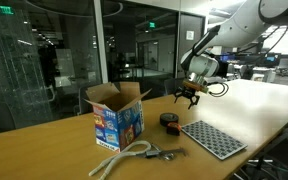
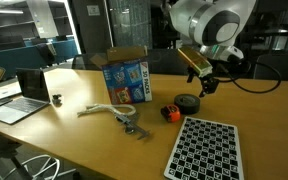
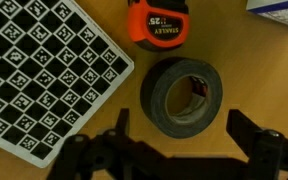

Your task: Pick up the masking tape and put it in the box

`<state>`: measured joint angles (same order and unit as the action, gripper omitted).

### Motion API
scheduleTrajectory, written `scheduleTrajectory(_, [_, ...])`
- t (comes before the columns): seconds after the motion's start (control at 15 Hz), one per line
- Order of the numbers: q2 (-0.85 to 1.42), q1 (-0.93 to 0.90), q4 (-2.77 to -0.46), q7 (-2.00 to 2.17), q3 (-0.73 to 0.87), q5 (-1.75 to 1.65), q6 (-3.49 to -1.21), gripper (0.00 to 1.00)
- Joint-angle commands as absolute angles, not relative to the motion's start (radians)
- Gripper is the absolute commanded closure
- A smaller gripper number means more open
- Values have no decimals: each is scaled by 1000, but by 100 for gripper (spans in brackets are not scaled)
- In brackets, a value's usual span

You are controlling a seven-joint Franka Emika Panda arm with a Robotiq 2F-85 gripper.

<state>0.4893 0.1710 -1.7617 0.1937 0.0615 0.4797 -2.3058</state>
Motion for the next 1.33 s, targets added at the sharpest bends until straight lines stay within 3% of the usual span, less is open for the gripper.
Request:
scheduleTrajectory(0.0, [608,191,-1588,221,38,504,-2255,0])
scheduleTrajectory(0.53, [752,176,-1437,208,-11,479,-2145,0])
scheduleTrajectory(1.27, [927,100,-1147,196,39,163,-1689,0])
